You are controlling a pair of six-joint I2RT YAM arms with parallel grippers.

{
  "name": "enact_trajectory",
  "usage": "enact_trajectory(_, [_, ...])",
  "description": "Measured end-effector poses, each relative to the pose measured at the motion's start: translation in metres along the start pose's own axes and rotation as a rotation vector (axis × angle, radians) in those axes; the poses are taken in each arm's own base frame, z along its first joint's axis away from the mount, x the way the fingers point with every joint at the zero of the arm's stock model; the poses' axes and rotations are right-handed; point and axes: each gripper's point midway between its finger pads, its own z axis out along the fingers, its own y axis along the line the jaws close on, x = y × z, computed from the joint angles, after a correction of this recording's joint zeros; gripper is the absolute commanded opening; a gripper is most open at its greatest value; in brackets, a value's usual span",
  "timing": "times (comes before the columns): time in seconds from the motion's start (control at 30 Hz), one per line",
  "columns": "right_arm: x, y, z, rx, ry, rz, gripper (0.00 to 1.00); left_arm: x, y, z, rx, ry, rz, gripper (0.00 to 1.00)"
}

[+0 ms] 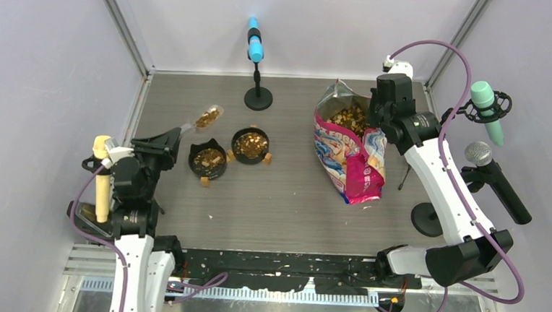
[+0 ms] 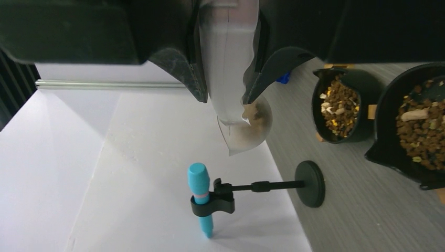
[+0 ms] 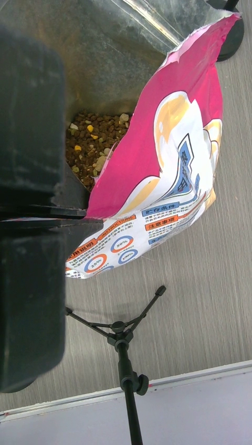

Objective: Serve the pet food
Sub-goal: Pour the pet food into the pet food bowl.

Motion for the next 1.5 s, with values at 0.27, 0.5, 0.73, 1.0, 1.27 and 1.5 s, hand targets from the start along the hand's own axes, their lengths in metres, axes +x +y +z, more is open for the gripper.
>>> enact_trajectory(0.27, [0.001,0.0,0.001,0.0,0.002,-0.001,0.05,-0.003,0.018,-0.013,-0.034,-0.039,0.029,0.0])
enact_trajectory(0.5, [0.001,0.001,0.002,0.001,0.004,-0.002,0.05,-0.007,0.032,-0.017,-0.084,-0.067,0.055,0.0])
enact_trajectory(0.73, [0.001,0.001,0.002,0.001,0.004,-0.002,0.05,-0.005,0.044,-0.009,-0.135,-0.044,0.092,0.0])
enact_trajectory(1.0, [0.001,0.001,0.002,0.001,0.004,-0.002,0.05,-0.002,0.019,-0.007,-0.11,-0.002,0.145,0.0])
enact_trajectory(1.27, [0.001,0.001,0.002,0.001,0.005,-0.002,0.05,-0.004,0.003,-0.019,-0.086,-0.009,0.18,0.0])
enact_trajectory(1.5, [0.001,0.001,0.002,-0.003,0.006,-0.001,0.05,-0.009,0.001,-0.041,-0.091,-0.052,0.199,0.0])
